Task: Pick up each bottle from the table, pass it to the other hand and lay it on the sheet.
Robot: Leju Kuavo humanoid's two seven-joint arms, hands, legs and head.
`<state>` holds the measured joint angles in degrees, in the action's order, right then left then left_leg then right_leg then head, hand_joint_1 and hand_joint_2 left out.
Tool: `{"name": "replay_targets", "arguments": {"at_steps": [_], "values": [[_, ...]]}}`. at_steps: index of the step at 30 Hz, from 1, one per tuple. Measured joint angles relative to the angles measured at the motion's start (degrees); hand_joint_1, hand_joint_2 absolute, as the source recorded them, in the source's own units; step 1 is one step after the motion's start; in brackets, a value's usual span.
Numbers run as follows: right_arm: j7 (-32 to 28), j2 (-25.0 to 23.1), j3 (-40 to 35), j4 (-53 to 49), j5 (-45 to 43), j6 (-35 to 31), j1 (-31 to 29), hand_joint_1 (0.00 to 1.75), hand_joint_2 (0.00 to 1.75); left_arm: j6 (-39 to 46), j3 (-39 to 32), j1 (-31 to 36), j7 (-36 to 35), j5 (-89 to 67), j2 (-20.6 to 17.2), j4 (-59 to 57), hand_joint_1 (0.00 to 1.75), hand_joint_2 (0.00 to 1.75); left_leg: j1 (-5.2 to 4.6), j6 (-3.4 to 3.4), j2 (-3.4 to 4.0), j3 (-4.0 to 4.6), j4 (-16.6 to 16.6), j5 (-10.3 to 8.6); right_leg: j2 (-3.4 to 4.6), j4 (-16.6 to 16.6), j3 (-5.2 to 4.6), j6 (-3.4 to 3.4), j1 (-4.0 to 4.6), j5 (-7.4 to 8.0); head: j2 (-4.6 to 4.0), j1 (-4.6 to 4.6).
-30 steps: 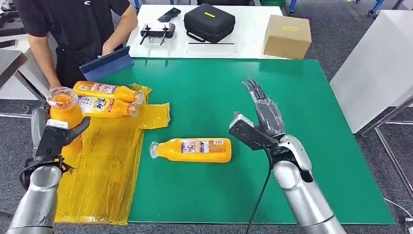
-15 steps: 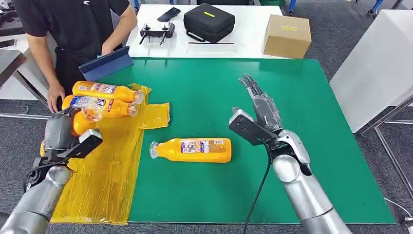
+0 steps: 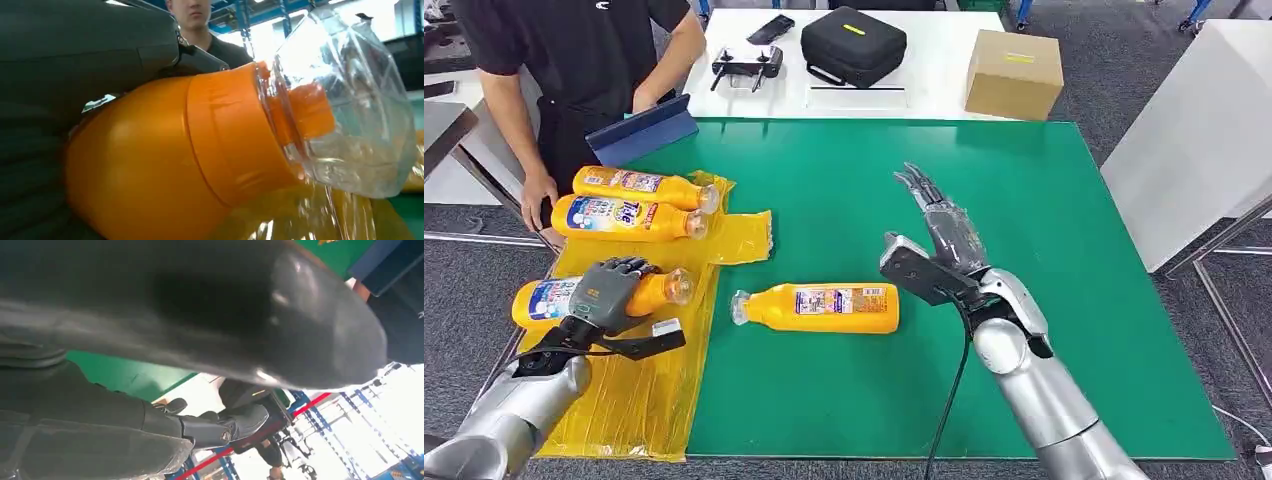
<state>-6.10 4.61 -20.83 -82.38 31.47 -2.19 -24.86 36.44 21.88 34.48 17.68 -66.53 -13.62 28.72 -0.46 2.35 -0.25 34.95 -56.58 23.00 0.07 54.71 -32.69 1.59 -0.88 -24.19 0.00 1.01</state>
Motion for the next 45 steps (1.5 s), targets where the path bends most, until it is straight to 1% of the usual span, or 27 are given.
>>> {"name": "replay_targets", "arguments": {"at_steps": [1,2,3,13,29,31,34,36,37,39,41,44,45], "values": [[-0.04,0.07,-0.11,0.15,-0.02,0.00,-0.01,0.00,0.00,0.09,0.54,0.21,-0.06,-0.15,0.00,-0.52,1.75,1.75,0.00,0.00,0.00,0.00,0.00,0.00,0.00,0.00,0.00,0.00,0.00,0.00,0.00,0.00],[-0.04,0.17,-0.17,0.28,-0.09,0.00,-0.02,0.00,0.00,0.06,1.03,0.57,-0.09,-0.59,0.00,-1.05,0.63,1.75,0.00,0.00,-0.02,0.00,0.00,0.00,0.00,0.00,0.00,0.00,0.00,0.00,0.00,0.00],[-0.07,0.24,-0.24,0.37,-0.20,0.00,-0.01,0.00,0.00,0.00,1.55,0.89,-0.09,-0.74,0.00,-1.53,0.00,0.00,0.00,0.00,-0.04,-0.01,0.00,0.00,0.00,0.00,0.00,0.00,0.00,0.00,0.00,0.00],[-0.28,1.22,-1.01,0.94,-0.55,-0.28,0.18,0.00,0.00,-1.05,3.12,1.55,2.23,2.45,0.00,-3.80,0.00,0.00,-0.01,-0.02,-0.06,-0.09,0.00,-0.01,0.00,0.00,0.02,0.00,0.01,0.00,0.00,0.02],[-0.17,1.57,-1.77,3.74,-0.96,-0.22,-1.01,0.00,0.00,0.26,3.28,0.99,8.99,11.65,-0.02,-3.93,0.00,0.00,0.01,-0.03,-0.03,-0.05,0.00,-0.03,-0.01,0.01,0.08,0.00,0.00,0.00,0.00,0.00],[-0.17,1.70,-1.81,4.17,-0.96,-0.22,-1.02,0.00,0.00,0.44,3.06,0.89,10.03,13.78,-0.07,-3.87,0.00,0.00,0.01,-0.03,-0.03,-0.05,0.00,-0.03,-0.01,0.01,0.08,0.00,0.00,0.00,0.00,0.00],[-0.17,1.90,-2.03,4.79,-0.94,-0.20,-1.02,0.00,0.00,0.74,1.31,0.09,12.66,21.39,-0.07,-1.96,0.00,0.00,0.01,-0.03,-0.03,-0.05,0.00,-0.03,-0.01,0.01,0.08,0.00,0.00,0.00,0.00,0.02],[0.30,2.08,-2.38,5.27,-0.35,-0.11,-1.06,0.00,0.00,-1.61,-0.74,-0.80,14.10,29.15,-0.07,0.93,0.00,0.00,0.00,-0.03,-0.03,-0.06,0.00,-0.03,-0.01,0.01,0.08,0.00,0.00,0.00,0.00,-0.02],[0.75,2.16,-2.65,5.49,-0.09,0.20,-1.07,0.00,1.75,-3.79,-1.95,-1.64,14.19,33.97,-0.07,3.29,0.00,0.00,0.01,-0.03,-0.02,-0.06,0.00,-0.03,-0.01,0.01,0.07,0.00,0.00,0.00,0.00,0.00],[1.53,2.27,-3.15,5.88,0.59,0.37,-1.06,0.00,1.75,-9.56,-4.68,-3.18,12.89,42.81,-0.07,9.24,0.00,0.00,0.02,-0.03,-0.02,-0.05,0.00,-0.03,0.00,0.01,0.07,0.00,0.00,0.00,0.00,0.02],[1.92,2.40,-3.52,6.14,0.74,0.83,-1.03,0.00,1.75,-13.08,-6.61,-4.30,11.98,47.73,-0.07,13.43,0.00,0.00,0.01,-0.03,-0.03,-0.06,0.00,-0.03,-0.01,0.01,0.07,0.00,0.00,0.00,0.00,0.00],[2.51,2.62,-4.28,6.27,2.12,2.14,-0.36,0.00,1.75,-22.33,-10.13,-7.38,10.17,60.63,0.04,20.38,0.00,0.00,0.02,-0.03,0.03,-0.06,0.00,-0.02,0.01,0.01,0.07,0.00,0.00,0.00,0.00,0.00],[2.62,2.67,-4.46,6.27,2.54,2.32,0.11,0.00,1.75,-23.63,-11.31,-8.41,9.70,63.26,0.07,22.72,0.00,0.00,0.02,-0.04,0.03,-0.05,0.00,-0.02,0.01,0.01,0.05,0.00,0.00,0.00,0.00,0.02]]}}
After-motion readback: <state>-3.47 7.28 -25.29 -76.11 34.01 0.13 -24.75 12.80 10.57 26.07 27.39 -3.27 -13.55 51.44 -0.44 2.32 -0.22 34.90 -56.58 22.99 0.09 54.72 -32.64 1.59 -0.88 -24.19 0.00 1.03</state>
